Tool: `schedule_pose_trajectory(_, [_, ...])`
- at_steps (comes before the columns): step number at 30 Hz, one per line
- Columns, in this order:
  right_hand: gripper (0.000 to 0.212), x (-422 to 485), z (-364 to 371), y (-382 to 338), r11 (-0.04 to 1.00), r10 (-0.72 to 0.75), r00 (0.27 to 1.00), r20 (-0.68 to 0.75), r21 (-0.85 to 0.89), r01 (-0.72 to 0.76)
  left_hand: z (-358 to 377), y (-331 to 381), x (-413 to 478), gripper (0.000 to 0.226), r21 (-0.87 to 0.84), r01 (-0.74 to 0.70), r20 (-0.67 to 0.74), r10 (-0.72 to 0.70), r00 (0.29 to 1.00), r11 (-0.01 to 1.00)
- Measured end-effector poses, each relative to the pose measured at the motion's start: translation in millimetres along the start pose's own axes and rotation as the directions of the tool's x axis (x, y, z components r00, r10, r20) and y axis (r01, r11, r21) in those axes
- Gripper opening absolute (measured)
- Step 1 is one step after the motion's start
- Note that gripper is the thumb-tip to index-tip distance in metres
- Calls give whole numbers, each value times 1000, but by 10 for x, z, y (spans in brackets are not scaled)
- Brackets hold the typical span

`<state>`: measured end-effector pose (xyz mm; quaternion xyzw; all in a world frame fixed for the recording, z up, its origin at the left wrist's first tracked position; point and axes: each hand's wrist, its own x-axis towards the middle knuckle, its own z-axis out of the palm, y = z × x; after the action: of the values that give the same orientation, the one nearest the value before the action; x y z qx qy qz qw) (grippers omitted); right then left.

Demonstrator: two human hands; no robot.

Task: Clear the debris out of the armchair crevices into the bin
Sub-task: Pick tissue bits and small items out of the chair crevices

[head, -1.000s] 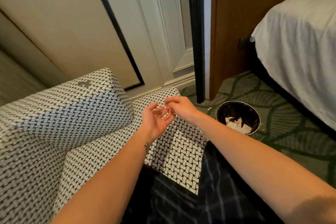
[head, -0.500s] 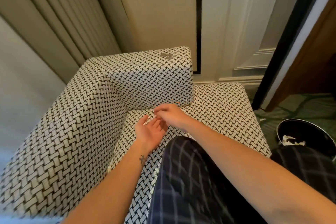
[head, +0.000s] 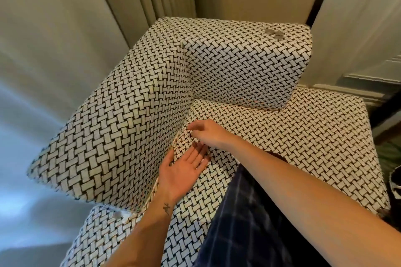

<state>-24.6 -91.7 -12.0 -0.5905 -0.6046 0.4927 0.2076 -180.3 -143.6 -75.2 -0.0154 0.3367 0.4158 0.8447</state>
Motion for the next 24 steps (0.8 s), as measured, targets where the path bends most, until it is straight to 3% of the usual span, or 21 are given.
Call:
schedule_pose_trajectory(3, [37, 152, 105, 65, 998, 24, 999, 30, -62, -22, -87, -8, 16, 79, -29, 13, 65, -11, 998, 1000])
schedule_pose_trajectory(5, [42, 254, 136, 130, 976, 4, 999, 49, -217, 6, -84, -14, 20, 79, -34, 23, 65, -21, 998, 999])
schedule_pose_trajectory(8, [51, 381, 173, 151, 810, -94, 991, 91, -572, 129, -86, 4, 48, 81, -37, 44, 60, -42, 997, 998])
schedule_pose_trajectory(12, [65, 571, 231, 132, 645, -113, 985, 129, -744, 171, -74, 41, 82, 86, -83, 109, 70, -103, 992, 991])
schedule_pose_trajectory(15, [74, 707, 317, 132, 435, -96, 987, 129, -886, 159, -115, 62, 108, 91, -139, 177, 144, -157, 977, 974])
schedule_pose_trajectory(18, [82, 833, 382, 110, 340, -100, 986, 133, -927, 159, -139, 67, 137, 96, -144, 178, 178, -152, 972, 973])
schedule_pose_trajectory(24, [91, 1005, 325, 102, 331, -16, 977, 210, -921, 204, -177, 84, 171, 95, -119, 130, 101, -118, 988, 984])
